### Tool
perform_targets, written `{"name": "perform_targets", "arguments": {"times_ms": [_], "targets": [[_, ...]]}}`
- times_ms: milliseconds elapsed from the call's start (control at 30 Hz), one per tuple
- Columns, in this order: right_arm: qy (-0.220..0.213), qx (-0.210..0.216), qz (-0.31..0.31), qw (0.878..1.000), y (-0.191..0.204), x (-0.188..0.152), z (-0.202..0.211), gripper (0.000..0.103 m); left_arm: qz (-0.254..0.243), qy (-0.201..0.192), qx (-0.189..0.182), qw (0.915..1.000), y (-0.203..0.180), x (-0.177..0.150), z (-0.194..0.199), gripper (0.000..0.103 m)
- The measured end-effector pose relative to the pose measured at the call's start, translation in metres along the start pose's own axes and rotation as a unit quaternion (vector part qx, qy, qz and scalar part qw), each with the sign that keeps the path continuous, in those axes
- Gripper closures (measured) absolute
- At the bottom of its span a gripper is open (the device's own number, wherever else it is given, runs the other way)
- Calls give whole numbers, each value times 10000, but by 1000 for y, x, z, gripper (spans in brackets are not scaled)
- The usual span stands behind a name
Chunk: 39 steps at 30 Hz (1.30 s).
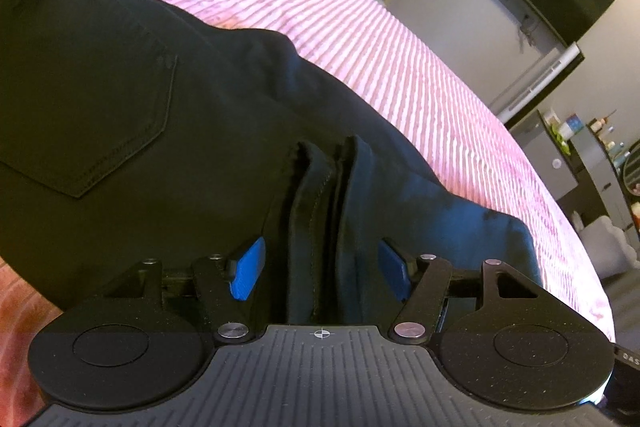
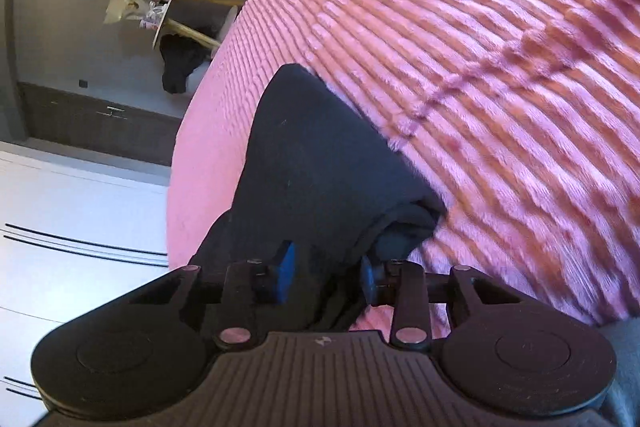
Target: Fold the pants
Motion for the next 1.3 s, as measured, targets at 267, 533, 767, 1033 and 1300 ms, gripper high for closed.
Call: {"name": "perform_targets", "arguments": {"times_ms": [267, 533, 767, 1033, 1300], "targets": [[-687, -802, 1029, 9891, 1, 11, 2, 86, 173, -81, -165, 9997, 0, 5, 1, 40], [-496, -992, 1429, 9835, 2, 7, 7, 81, 224, -83, -42, 9997, 4, 7, -7, 38], [-353, -920, 2714, 9574, 24, -13, 48, 75, -684, -93, 220, 9974, -17, 1, -12, 37], [-924, -1112, 3401, 9292, 38, 5, 44, 80, -824, -118, 370, 9958, -18, 3, -12, 50], [-548, -1466, 3126, 9369, 20, 14, 0, 81, -438, -178, 12, 9989, -15, 7, -10, 65]]}}
Point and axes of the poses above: each gripper's, at about its wrist camera, not at the fingertips, and z roughly against the way its jaws point, y to its left, x to its top, the point moved 10 cm from there along -z, roughly the way its jaws point, and after that the axes turned 3 degrees about -y, right-handed, at the moved point
